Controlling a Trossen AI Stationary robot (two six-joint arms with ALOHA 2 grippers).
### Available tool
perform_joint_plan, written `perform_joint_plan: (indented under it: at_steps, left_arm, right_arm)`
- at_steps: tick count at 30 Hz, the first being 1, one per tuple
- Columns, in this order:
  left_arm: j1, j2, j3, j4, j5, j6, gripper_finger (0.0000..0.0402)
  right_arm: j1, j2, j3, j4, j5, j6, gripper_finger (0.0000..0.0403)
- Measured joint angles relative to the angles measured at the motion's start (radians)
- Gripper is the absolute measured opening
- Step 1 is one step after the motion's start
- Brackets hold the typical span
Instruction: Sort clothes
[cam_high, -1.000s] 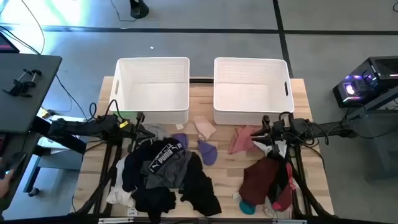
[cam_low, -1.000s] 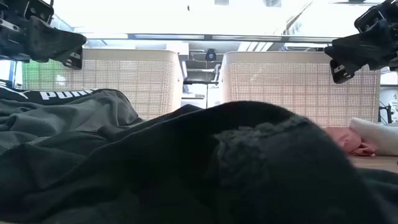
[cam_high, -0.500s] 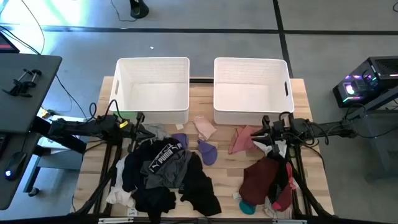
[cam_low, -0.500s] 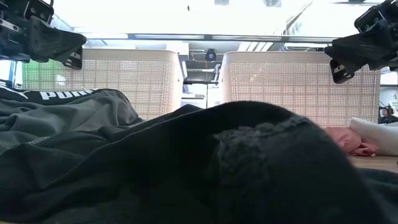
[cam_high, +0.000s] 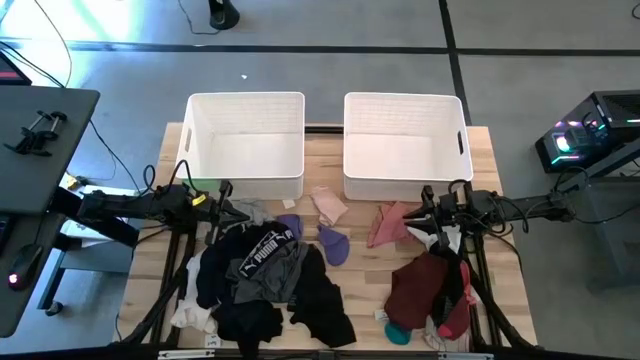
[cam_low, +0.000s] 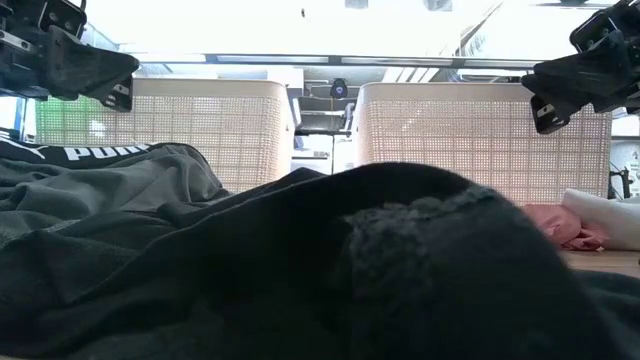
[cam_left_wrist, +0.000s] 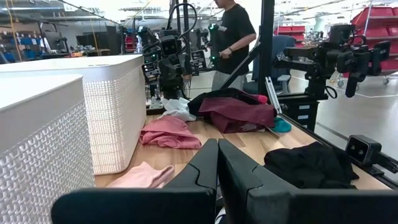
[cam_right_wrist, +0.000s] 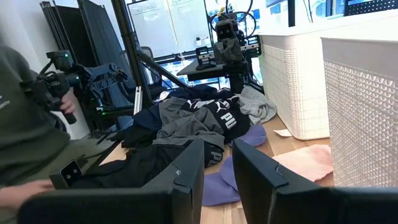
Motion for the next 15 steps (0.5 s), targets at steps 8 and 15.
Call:
perform_joint_plan:
  at_steps: [8, 15]
  left_arm:
    - [0.000, 0.001, 0.000, 0.165, 0.024, -0.287, 0.0000]
    - [-0.087, 0.103, 0.039, 0.311, 0.022, -0.145, 0.0000]
  right_arm:
    - [0.000, 0.000, 0.000, 0.000, 0.000, 0.000, 0.0073]
    - [0.000, 0.000, 0.000, 0.000, 0.000, 0.000, 0.0073]
